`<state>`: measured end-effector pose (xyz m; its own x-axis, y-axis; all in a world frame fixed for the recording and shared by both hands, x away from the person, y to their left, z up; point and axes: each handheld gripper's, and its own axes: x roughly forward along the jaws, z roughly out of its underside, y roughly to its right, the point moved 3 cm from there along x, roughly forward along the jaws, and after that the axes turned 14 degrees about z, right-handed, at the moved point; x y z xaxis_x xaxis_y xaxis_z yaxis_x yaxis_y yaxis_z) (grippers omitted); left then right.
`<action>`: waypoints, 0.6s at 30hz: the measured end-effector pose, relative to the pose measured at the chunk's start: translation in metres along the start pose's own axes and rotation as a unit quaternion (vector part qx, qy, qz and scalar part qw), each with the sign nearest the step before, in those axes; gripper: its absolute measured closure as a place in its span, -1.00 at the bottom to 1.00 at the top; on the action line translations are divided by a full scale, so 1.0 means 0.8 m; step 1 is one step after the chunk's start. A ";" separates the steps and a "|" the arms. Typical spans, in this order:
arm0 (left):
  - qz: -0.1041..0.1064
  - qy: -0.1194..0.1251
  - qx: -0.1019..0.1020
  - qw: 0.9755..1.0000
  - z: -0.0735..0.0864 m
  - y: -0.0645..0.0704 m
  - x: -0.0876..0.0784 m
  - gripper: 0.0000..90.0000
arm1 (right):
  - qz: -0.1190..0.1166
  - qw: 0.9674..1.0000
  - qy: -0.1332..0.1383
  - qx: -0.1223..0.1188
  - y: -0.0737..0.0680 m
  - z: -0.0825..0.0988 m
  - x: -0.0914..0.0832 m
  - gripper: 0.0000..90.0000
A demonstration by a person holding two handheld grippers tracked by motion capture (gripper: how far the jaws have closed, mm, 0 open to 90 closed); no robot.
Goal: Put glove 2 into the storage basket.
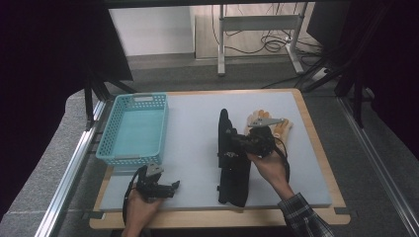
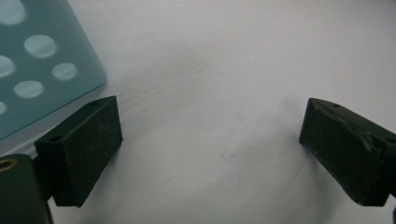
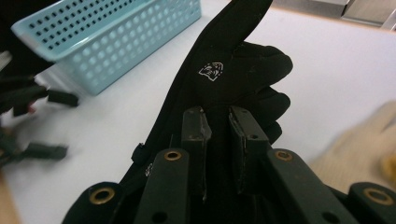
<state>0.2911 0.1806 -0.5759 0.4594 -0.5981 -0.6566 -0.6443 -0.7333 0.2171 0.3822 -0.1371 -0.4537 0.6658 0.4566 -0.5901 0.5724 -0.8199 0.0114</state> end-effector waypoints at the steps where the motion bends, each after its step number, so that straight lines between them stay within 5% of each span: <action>1: 0.000 -0.002 0.001 1.000 0.000 0.000 0.000 -0.87 | 0.001 1.000 0.000 -0.001 -0.003 0.005 -0.005 0.69; 8: -0.001 0.000 0.000 1.000 0.000 0.000 0.000 -0.87 | 0.007 1.000 0.008 -0.006 -0.027 0.035 -0.034 0.68; 13: -0.001 0.000 -0.001 1.000 0.000 0.000 0.000 -0.87 | 0.022 1.000 -0.001 -0.007 -0.037 0.070 -0.031 0.64; 18: 0.000 0.001 -0.002 1.000 0.000 0.000 0.000 -0.87 | 0.020 1.000 -0.014 0.001 -0.041 0.102 -0.026 0.28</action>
<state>0.2910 0.1803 -0.5760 0.4615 -0.5984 -0.6550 -0.6419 -0.7348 0.2190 0.3099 -0.1478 -0.5077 0.6744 0.4128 -0.6122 0.5445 -0.8380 0.0348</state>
